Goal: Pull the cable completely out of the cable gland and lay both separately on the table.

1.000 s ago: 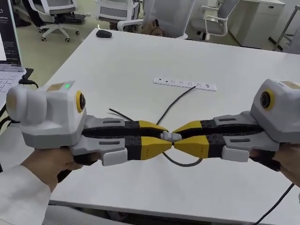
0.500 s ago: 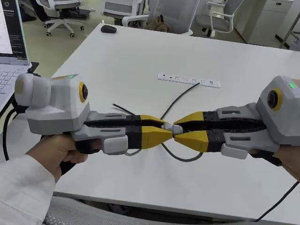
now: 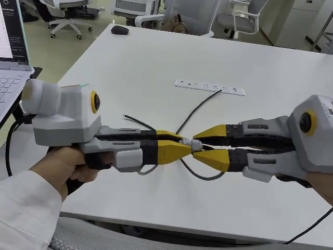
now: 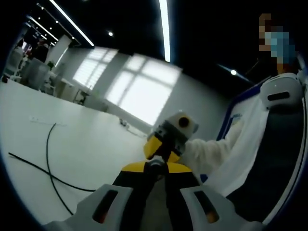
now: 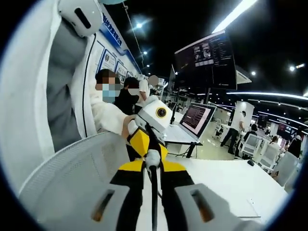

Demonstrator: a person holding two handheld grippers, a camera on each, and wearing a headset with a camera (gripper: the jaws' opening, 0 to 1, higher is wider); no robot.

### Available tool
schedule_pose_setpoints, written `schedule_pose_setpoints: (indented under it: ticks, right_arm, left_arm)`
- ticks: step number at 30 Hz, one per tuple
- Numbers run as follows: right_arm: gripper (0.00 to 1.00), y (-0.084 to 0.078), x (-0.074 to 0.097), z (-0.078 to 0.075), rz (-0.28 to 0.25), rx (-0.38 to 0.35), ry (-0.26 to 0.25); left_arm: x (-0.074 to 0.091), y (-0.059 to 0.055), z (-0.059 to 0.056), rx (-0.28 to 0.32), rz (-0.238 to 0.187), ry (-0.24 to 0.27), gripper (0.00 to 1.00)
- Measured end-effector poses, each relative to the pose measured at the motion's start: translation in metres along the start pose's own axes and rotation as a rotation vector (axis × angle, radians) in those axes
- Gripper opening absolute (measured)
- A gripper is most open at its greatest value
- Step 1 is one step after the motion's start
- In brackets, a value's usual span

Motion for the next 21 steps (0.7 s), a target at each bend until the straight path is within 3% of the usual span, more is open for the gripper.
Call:
schedule_pose_setpoints:
  ticks: [5,6,7,9,15,18,21]
  right_arm:
    - [0.12,0.0,0.001,-0.005,-0.024,-0.048,-0.007]
    - [0.12,-0.001,0.001,-0.007,-0.035,-0.154,0.011]
    - [0.13,-0.001,0.002,-0.008,-0.035,-0.214,0.011]
    - [0.14,0.0,0.003,-0.011,-0.067,-0.248,0.021]
    - [0.23,0.003,0.017,-0.023,-0.165,-0.584,0.021]
    - [0.28,0.002,0.023,-0.023,-0.186,-0.675,0.044]
    - [0.25,-0.002,0.022,-0.014,-0.142,-0.721,0.094]
  left_arm:
    - [-0.001,0.002,0.0,-0.063,-0.018,0.03,0.15]
    - [-0.001,0.003,-0.001,-0.087,-0.021,0.03,0.15]
    - [-0.001,0.004,0.0,-0.13,-0.027,0.042,0.15]
    - [-0.001,0.005,-0.001,-0.175,-0.028,0.057,0.15]
    - [-0.003,0.009,-0.004,-0.312,-0.036,0.075,0.15]
    - [-0.005,0.009,-0.007,-0.363,-0.037,0.071,0.16]
    - [-0.006,0.011,-0.009,-0.426,-0.049,0.064,0.16]
Point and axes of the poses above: the centre of the closed fingertips' face, and the gripper's own axes: x roughly backward along the fingers, z roughly to its left, y roughly out of its top, the point moved 9 cm from there along x, roughly backward along the fingers, and after that the axes turned 14 degrees about -x, right-handed, at the moved point
